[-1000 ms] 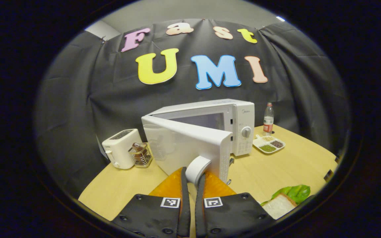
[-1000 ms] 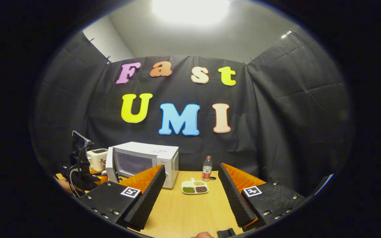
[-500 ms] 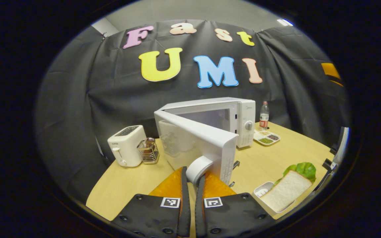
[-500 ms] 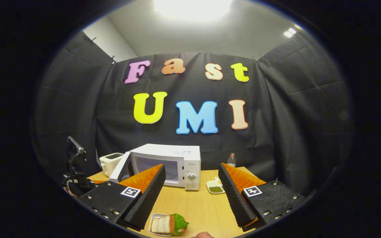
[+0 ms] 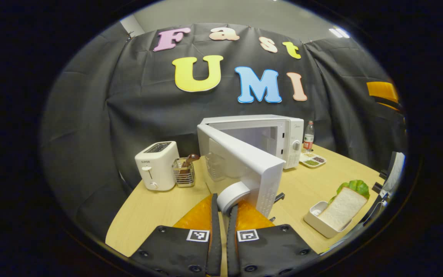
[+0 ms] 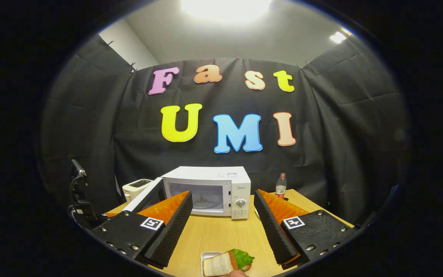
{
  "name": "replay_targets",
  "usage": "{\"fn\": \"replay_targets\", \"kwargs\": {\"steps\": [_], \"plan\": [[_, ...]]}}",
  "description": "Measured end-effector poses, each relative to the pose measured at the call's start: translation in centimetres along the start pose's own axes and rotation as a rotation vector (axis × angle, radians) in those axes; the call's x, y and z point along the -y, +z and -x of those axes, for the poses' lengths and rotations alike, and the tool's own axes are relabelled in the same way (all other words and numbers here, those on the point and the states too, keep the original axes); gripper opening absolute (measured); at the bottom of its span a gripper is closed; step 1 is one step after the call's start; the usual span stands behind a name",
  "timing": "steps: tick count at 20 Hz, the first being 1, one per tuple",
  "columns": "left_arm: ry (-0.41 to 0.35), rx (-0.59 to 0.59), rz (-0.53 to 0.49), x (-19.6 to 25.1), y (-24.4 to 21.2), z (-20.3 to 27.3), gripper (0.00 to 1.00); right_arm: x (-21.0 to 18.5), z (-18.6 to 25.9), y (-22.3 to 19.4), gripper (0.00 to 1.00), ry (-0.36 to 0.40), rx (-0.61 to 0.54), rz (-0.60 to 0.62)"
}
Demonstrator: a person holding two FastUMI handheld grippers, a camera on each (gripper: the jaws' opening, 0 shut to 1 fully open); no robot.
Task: Open the microwave oven with the left hand, put the food in, and close the microwave oven.
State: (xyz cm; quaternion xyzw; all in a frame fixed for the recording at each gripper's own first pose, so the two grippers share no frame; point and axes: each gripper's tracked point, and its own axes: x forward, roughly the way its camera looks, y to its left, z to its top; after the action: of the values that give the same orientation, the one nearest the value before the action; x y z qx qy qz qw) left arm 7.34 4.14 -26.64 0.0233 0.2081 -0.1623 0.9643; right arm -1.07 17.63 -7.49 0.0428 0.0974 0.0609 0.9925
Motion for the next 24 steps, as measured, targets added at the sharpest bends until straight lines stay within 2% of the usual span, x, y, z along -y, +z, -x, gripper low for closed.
{"fn": "replay_targets", "kwargs": {"steps": [1,4,5,9,10,14,15,17,19,20,24], "plan": [[0.004,-0.001,0.002,-0.7,-0.1,0.1,0.15,-0.8,-0.2,-0.2,0.97,0.009,-0.004,-0.004],[0.032,-0.004,0.032,-3.2,-0.5,0.3,0.1,-2.4,-0.4,-0.3,0.97,0.031,-0.011,0.007],[0.042,-0.009,0.051,-3.8,-0.7,0.4,0.15,-2.9,-0.6,-0.5,0.97,0.039,-0.014,0.01],[0.082,-0.019,0.129,-5.4,-1.8,1.0,0.14,-3.5,-1.0,-0.8,0.97,0.08,-0.041,0.004],[0.103,-0.018,0.14,-5.8,-2.0,1.5,0.12,-3.3,-1.1,-0.8,0.97,0.086,-0.047,0.009],[0.219,-0.016,0.178,-7.9,-2.2,4.3,0.2,-2.2,-1.8,-1.6,0.97,0.121,-0.098,0.016],[0.238,-0.007,0.184,-8.2,-1.9,5.1,0.27,-2.0,-2.1,-1.9,0.97,0.14,-0.119,0.015],[0.275,0.029,0.193,-8.6,-0.5,6.8,0.67,-1.4,-2.5,-3.3,0.97,0.169,-0.186,0.013],[0.334,0.069,0.185,-9.6,0.9,8.4,0.95,-0.7,-2.8,-4.7,0.97,0.196,-0.249,0.0],[0.361,0.087,0.182,-9.8,1.8,9.5,0.98,-0.4,-2.9,-5.4,0.97,0.208,-0.281,-0.005],[0.421,0.15,0.172,-9.2,4.7,12.7,0.98,1.6,-3.5,-9.2,0.98,0.228,-0.417,-0.012]]}}
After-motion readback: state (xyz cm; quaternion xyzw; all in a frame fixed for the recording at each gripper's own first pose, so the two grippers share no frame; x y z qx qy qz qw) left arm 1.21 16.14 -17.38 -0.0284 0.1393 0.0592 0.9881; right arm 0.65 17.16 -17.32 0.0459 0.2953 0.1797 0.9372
